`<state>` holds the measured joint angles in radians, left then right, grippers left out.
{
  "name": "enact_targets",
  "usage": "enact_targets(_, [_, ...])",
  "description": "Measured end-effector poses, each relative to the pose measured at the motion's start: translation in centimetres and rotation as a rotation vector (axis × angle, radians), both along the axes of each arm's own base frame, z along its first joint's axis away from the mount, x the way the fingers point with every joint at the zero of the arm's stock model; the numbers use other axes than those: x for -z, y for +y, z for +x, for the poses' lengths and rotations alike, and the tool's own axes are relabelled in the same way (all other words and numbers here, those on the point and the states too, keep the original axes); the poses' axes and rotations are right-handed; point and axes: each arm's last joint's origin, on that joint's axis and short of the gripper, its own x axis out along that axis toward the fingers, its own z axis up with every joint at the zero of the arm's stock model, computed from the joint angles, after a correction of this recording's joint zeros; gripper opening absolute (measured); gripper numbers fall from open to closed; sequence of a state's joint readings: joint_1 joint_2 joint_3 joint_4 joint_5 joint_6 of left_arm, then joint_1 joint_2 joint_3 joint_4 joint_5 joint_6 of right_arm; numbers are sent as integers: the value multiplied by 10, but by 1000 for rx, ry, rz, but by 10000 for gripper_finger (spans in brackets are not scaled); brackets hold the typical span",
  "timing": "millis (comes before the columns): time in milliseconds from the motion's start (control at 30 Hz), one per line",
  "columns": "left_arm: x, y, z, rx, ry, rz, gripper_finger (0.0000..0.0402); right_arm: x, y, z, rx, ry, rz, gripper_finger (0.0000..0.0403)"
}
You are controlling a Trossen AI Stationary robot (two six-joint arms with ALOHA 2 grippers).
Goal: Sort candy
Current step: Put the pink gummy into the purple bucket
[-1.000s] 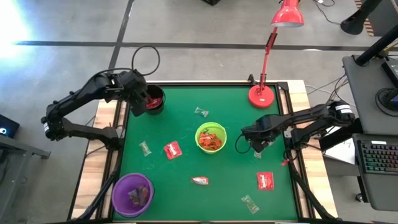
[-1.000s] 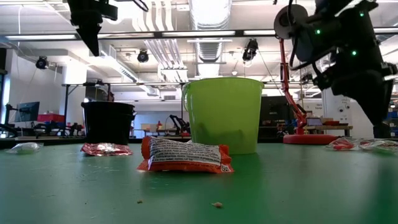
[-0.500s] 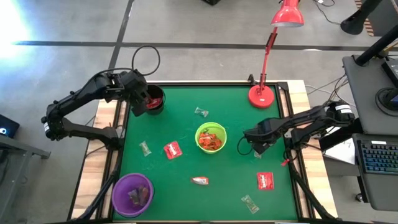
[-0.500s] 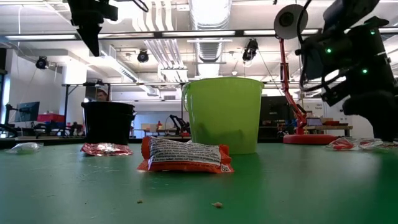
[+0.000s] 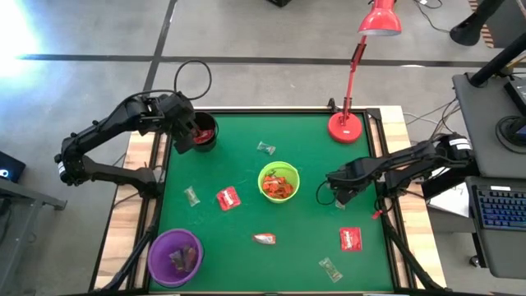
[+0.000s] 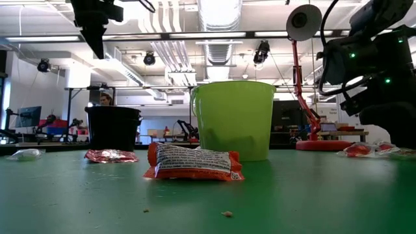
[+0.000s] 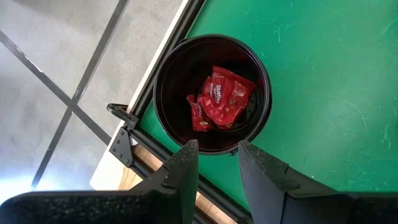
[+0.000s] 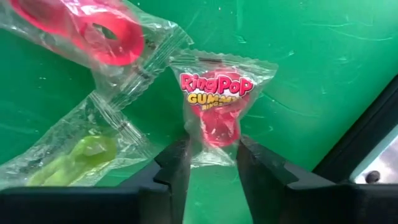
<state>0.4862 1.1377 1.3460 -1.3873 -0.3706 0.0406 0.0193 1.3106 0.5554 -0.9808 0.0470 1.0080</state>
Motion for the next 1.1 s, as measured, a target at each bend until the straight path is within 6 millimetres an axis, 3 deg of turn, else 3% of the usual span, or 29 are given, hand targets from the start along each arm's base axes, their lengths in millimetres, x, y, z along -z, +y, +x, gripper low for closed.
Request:
enact_targets(267, [0, 0, 0, 2, 1, 0, 98, 2, 0, -2, 98, 1, -20, 19])
enact_targets(533, [0, 0, 0, 2, 1, 0, 98, -11, 0, 5, 154, -48, -19, 9])
enact_targets(867, [0, 0, -1, 96, 54, 16, 98, -59, 0, 24, 214, -119, -38, 8])
enact_targets(1100, [-2, -4, 3, 254, -22, -69, 98, -105, 2, 54, 228, -332, -45, 8])
